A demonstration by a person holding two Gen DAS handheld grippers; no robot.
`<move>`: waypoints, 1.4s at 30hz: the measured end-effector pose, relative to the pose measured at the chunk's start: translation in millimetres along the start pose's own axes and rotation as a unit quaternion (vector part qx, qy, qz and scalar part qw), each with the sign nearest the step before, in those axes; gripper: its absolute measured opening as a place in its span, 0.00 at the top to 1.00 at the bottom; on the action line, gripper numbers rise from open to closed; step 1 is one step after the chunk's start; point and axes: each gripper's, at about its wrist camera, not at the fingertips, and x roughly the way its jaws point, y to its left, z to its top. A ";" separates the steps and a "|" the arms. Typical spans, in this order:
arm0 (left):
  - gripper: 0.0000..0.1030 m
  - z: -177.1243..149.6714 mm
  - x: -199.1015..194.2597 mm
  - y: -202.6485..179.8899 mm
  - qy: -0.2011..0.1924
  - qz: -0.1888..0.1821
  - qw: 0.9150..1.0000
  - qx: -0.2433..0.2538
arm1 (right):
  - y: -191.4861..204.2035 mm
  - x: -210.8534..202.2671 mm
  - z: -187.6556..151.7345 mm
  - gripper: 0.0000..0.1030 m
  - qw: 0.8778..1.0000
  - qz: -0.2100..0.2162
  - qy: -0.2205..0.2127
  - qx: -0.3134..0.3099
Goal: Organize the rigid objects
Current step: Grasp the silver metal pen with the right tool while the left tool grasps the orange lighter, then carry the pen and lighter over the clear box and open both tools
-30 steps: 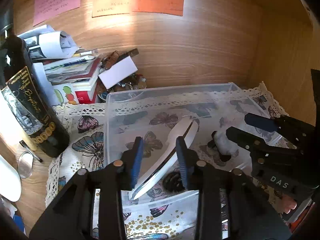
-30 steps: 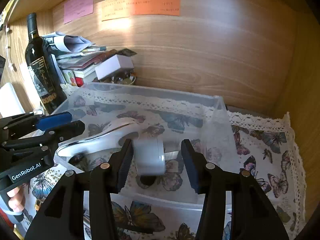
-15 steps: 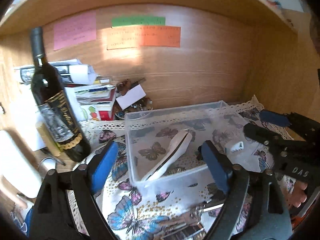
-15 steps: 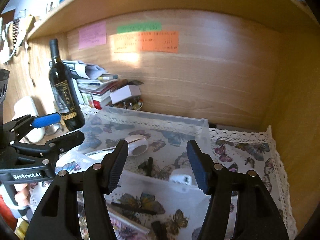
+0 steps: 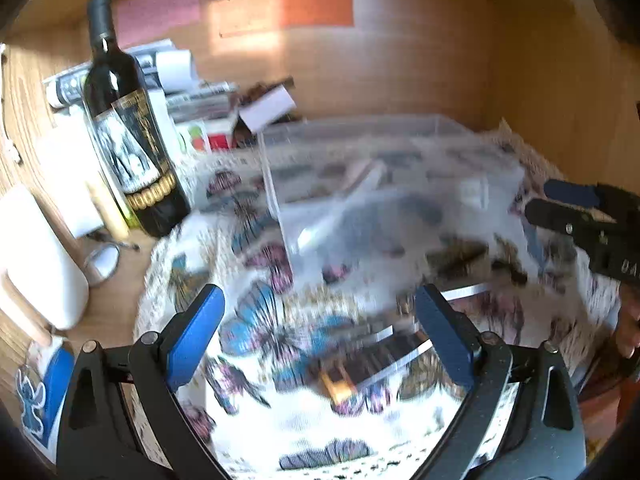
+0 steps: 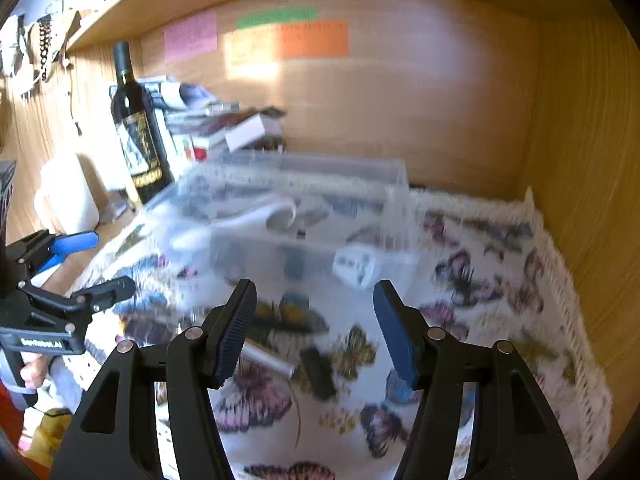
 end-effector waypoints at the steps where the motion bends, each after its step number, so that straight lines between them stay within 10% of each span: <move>1: 0.06 -4.9 2.0 -2.7 0.005 -0.002 1.000 0.005 | -0.6 2.1 -4.3 0.44 1.000 0.005 0.008 0.003; 26: 0.58 -44.0 8.7 -27.9 0.073 -0.096 0.992 0.023 | 46.5 40.6 -34.8 0.79 0.984 0.090 0.121 -0.091; 42: 0.78 -37.4 20.2 -39.0 0.059 -0.097 0.992 0.050 | 70.9 53.5 -29.7 0.86 0.984 0.092 0.105 -0.113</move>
